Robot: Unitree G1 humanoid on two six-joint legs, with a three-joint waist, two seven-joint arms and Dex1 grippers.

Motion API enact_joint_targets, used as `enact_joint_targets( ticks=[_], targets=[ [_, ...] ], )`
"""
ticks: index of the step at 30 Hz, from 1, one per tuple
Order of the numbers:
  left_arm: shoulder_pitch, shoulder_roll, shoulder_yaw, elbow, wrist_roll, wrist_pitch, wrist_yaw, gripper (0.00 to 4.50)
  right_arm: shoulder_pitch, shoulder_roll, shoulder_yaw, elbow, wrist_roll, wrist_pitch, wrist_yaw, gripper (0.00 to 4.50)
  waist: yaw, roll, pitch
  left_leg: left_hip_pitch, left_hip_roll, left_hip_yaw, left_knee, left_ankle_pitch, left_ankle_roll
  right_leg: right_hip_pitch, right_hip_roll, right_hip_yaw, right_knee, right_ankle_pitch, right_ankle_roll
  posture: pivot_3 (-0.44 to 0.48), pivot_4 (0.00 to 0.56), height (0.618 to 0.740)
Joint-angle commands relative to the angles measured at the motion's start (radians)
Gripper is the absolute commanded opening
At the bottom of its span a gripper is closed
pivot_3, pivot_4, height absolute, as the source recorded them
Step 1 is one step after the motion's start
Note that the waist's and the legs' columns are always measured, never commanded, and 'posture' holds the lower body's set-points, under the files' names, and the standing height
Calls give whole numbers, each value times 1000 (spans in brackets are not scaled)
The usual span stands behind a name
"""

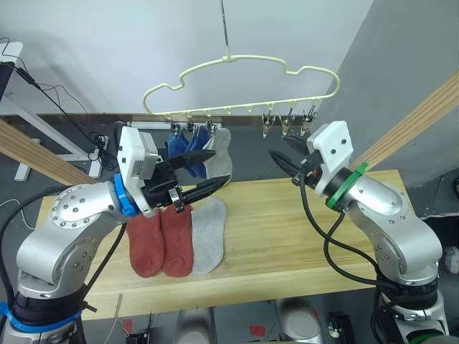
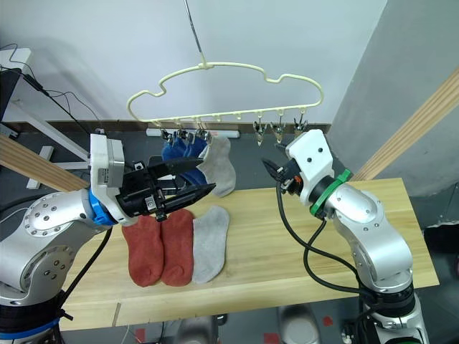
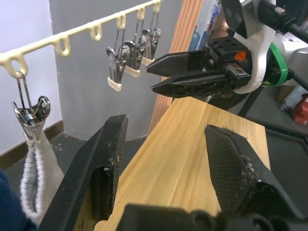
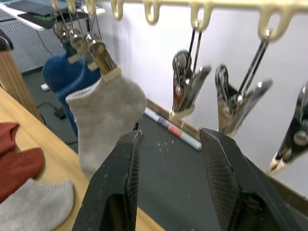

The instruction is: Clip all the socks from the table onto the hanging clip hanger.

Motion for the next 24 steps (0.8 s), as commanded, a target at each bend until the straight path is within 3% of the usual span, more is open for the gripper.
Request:
enact_joint_targets(
  ticks=[1, 13, 24],
  targets=[
    [-10, -10, -3, -21, -4, -2, 15, 2789, -40, 42, 39, 17, -29, -28, -48, 1966, -1, 0, 0, 0, 0, 0, 0, 0, 0, 0, 0, 0, 0, 0, 0, -204, 348, 740],
    [-16, -19, -17, -7, 14, -17, 17, 2789, -122, 110, 74, 96, -97, -33, -128, 1966, 1, 0, 0, -1, 0, 0, 1, 0, 0, -2, -1, 1, 3, 0, 0, -197, 330, 740],
    [-14, -28, -23, -2, 26, -22, 13, 2789, -144, 149, 88, 96, -99, -54, -115, 1966, 0, 0, -1, -1, 0, 0, 1, 0, 0, -3, -1, 0, 5, 0, -1, -197, 325, 740]
  ],
)
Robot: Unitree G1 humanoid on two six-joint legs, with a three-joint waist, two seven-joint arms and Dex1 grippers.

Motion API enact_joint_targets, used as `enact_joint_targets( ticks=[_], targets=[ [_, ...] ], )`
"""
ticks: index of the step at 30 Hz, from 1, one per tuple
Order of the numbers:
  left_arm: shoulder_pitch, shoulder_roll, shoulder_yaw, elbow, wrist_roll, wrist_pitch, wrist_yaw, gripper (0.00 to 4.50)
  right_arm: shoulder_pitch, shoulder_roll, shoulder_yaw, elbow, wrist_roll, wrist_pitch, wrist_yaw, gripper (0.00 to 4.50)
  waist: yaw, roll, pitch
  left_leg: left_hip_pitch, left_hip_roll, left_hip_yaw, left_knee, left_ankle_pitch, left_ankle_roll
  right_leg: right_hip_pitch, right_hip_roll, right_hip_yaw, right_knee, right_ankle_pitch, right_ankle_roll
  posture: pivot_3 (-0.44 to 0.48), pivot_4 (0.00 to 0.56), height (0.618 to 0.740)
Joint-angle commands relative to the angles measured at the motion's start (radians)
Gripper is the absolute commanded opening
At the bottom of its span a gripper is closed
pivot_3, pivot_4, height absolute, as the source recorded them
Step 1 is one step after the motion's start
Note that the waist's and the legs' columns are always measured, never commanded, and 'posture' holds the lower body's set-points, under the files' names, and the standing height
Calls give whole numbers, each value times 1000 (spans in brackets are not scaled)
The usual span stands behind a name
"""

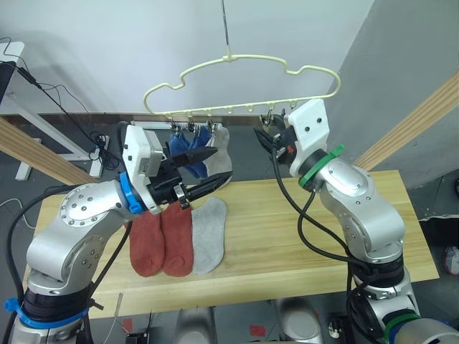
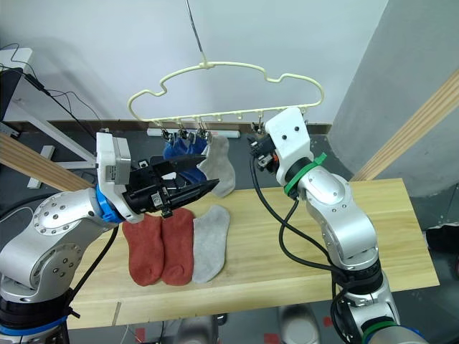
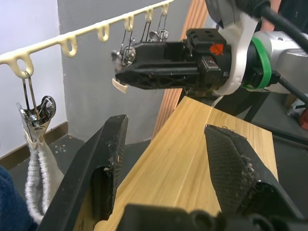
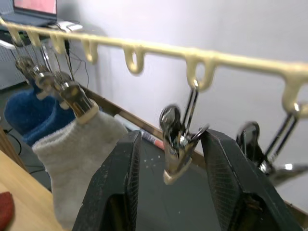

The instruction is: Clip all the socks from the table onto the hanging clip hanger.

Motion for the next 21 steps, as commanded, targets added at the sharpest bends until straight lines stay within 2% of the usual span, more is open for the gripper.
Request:
enact_joint_targets(
  ticks=[1, 21],
  targets=[
    [-1, -4, 3, -13, 3, -18, -7, 2789, -4, 12, 14, -29, 7, -36, 10, 1966, 0, 0, 0, 0, 0, 0, 0, 0, 0, 0, 0, 0, 0, 0, 0, -197, 325, 740],
    [13, -20, -5, -18, 18, -17, -3, 2789, -11, 100, 13, 13, 4, -68, -21, 1966, 0, 0, 0, 0, 0, 0, 1, 0, 0, 0, 0, 0, 1, 1, -1, -191, 326, 740]
  ],
)
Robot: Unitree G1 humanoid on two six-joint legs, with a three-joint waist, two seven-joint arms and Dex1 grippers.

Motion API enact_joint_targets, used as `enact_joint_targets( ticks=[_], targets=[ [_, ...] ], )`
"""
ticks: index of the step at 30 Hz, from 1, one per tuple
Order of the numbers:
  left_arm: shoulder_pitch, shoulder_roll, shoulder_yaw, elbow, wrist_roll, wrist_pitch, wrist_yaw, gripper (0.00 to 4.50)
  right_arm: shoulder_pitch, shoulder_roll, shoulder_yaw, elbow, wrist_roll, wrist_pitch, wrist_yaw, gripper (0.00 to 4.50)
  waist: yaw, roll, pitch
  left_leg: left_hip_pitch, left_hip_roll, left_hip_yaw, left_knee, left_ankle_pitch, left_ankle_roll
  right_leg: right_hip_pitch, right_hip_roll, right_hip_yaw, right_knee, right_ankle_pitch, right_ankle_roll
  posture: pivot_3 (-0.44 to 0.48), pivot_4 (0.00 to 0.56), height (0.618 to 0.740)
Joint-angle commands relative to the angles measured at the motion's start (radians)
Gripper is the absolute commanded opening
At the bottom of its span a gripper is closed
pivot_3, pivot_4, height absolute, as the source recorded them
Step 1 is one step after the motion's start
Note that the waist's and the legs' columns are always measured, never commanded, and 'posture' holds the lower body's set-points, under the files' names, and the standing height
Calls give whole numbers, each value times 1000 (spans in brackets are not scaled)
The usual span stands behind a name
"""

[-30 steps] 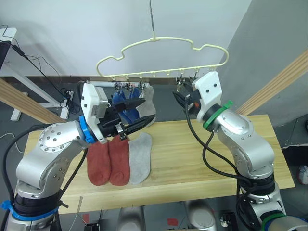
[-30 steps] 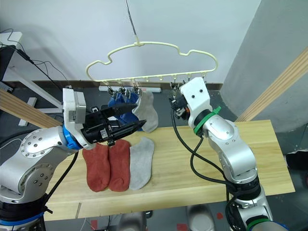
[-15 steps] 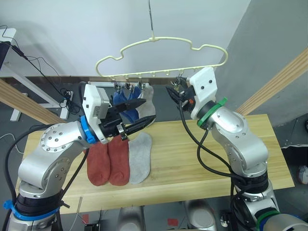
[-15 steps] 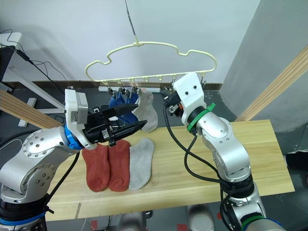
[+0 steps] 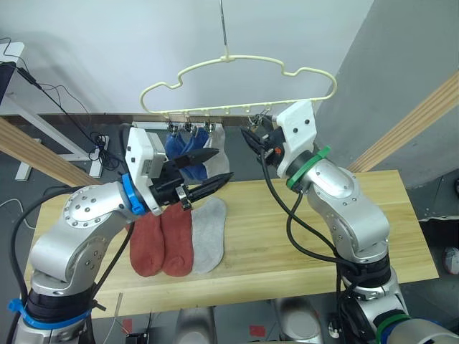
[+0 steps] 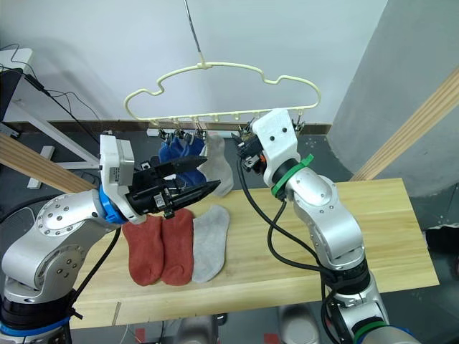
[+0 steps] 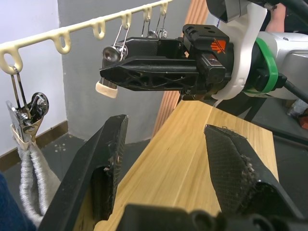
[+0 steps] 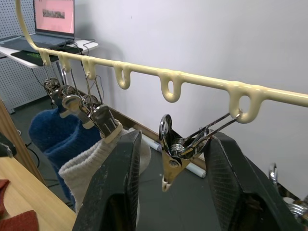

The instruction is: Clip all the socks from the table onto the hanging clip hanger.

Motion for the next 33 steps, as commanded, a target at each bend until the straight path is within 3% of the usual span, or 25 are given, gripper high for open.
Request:
enact_joint_targets(
  ticks=[1, 33],
  targets=[
    [7, -2, 4, -19, 0, -16, -4, 2789, -10, 14, -19, -24, 9, -12, -12, 1966, 0, 0, 0, 0, 0, 0, 0, 0, 0, 0, 0, 0, 0, 0, 0, -191, 326, 740],
    [25, -17, -8, -21, 11, -20, 3, 2789, -20, 99, -59, 13, 16, -3, -51, 1966, 0, 0, -1, 0, 0, 0, 1, 0, 1, 0, 0, 0, 1, 1, -1, -189, 327, 740]
  ],
)
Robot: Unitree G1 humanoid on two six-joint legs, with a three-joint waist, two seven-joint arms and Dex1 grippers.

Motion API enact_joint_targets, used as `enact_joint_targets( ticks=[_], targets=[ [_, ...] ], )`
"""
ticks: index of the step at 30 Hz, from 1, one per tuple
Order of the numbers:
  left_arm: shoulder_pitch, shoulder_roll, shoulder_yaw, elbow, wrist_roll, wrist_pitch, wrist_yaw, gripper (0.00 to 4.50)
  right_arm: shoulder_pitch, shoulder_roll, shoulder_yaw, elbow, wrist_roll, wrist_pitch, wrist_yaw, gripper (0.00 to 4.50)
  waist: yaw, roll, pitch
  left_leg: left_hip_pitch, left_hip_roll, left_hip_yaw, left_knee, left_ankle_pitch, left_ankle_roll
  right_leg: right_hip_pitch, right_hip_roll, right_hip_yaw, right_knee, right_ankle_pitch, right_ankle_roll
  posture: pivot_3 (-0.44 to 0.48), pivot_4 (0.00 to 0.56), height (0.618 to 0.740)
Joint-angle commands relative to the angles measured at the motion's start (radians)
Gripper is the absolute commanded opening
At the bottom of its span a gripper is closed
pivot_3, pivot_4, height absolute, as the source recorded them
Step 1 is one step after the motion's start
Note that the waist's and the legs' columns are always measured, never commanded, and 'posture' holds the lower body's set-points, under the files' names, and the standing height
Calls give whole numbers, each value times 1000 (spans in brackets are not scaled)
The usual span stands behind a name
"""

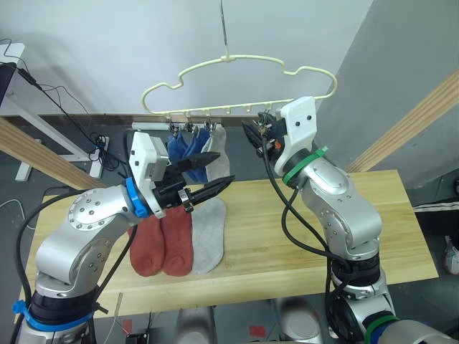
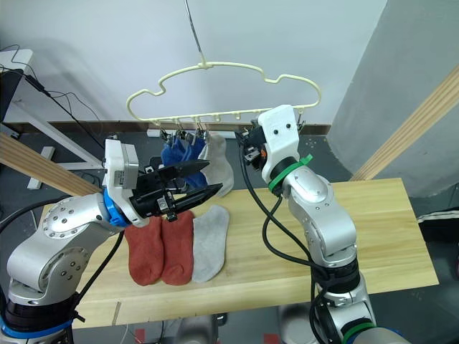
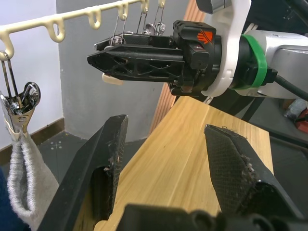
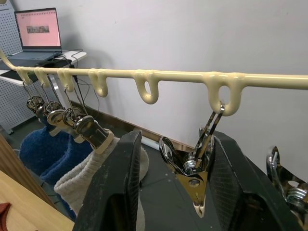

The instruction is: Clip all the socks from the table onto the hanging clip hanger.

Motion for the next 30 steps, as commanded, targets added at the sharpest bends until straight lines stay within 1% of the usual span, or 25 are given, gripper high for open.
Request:
enact_joint_targets(
  ticks=[1, 3, 4, 6, 9, 11, 16, 19, 20, 21, 23, 24, 26, 27, 30],
  targets=[
    [11, -6, 5, -20, 4, -20, 0, 2789, -15, 8, -5, -25, 10, -28, -6, 1966, 0, 0, 0, 0, 0, 0, 0, 0, 0, 0, 0, 0, 0, 0, 0, -190, 327, 740],
    [13, -7, 5, -21, 4, -20, 1, 2789, -15, 9, -6, -25, 10, -31, -7, 1966, 0, 0, 0, 0, 0, 0, 0, 0, 0, 0, 0, 0, 0, 0, 0, -190, 327, 740],
    [15, -8, 6, -21, 5, -22, 1, 2789, -15, 11, -7, -25, 9, -33, -8, 1802, 0, 0, 0, 0, 0, 0, 0, 0, 0, 0, 0, 0, 0, 0, 0, -190, 328, 740],
    [21, -12, 4, -21, 12, -30, 0, 2789, -16, 13, -7, -23, 10, -39, -8, 1405, 0, 0, 0, 0, 0, 0, 0, 0, 0, 0, 0, 0, 0, 0, 0, -190, 328, 740],
    [32, -21, 0, -21, 26, -37, 6, 2789, -16, 14, -7, -19, 9, -44, -9, 459, 0, 0, 0, 0, 0, 0, 0, 0, 0, 0, 0, 0, 0, 0, 0, -190, 329, 740],
    [37, -25, -2, -22, 31, -40, 7, 2789, -15, 14, -8, -18, 9, -47, -9, 71, 0, 0, 0, 0, 0, 0, 0, 0, 0, 0, 0, 0, 0, 0, 0, -190, 329, 740],
    [76, -38, -4, -23, 53, -45, 26, 2789, -15, 11, -8, -18, 11, -50, -11, 48, -1, 0, 0, 0, 1, 0, 0, 0, 0, 0, 0, 0, 0, 0, 0, -191, 329, 740],
    [140, -65, -19, -16, 97, -28, 90, 2789, -15, 9, -8, -17, 11, -51, -11, 48, -1, 0, -1, 0, 1, 0, 0, 0, 0, 0, 0, 0, 0, 0, 0, -192, 329, 740],
    [173, -88, -26, -3, 122, -37, 120, 2789, -15, 9, -9, -17, 11, -51, -11, 48, -1, 0, -1, 0, 2, 0, 0, 0, 0, 0, 0, 0, 1, 0, 0, -193, 330, 740],
    [215, -115, -46, 17, 171, -49, 168, 2957, -15, 7, -10, -15, 11, -51, -10, 48, -2, 0, -2, 0, 2, 0, 0, 0, 0, 0, 0, 0, 0, 0, 0, -193, 330, 740],
    [261, -151, -68, 37, 232, -63, 222, 3381, -15, 6, -11, -14, 10, -52, -10, 48, -2, 0, -3, 1, 4, 0, 0, 0, 0, 0, 0, 1, 0, 0, 0, -193, 330, 740],
    [302, -181, -112, 57, 295, -90, 266, 3645, -15, 4, -10, -14, 11, -51, -9, 48, -1, 0, -2, 0, 5, 0, 0, 0, 0, 0, 0, 1, 0, 0, 0, -196, 336, 740],
    [351, -266, -175, 115, 408, -141, 379, 4246, -15, 5, -12, -15, 13, -48, -10, 48, -1, 0, -3, 1, 5, 0, 0, 0, 0, 0, 0, 1, 0, 0, 0, -196, 336, 740],
    [363, -301, -200, 146, 455, -145, 428, 4469, -13, 2, -12, -16, 13, -45, -9, 48, -1, 0, -3, 1, 5, 0, 1, 0, 0, 0, 0, 1, 1, 0, -1, -199, 339, 740],
    [370, -355, -230, 199, 515, -156, 472, 4500, -12, -1, -12, -20, 15, -41, -7, 48, 1, -1, -3, 0, 5, 0, 2, 0, 1, 0, 0, -1, 1, 1, -2, -203, 340, 740]
  ],
)
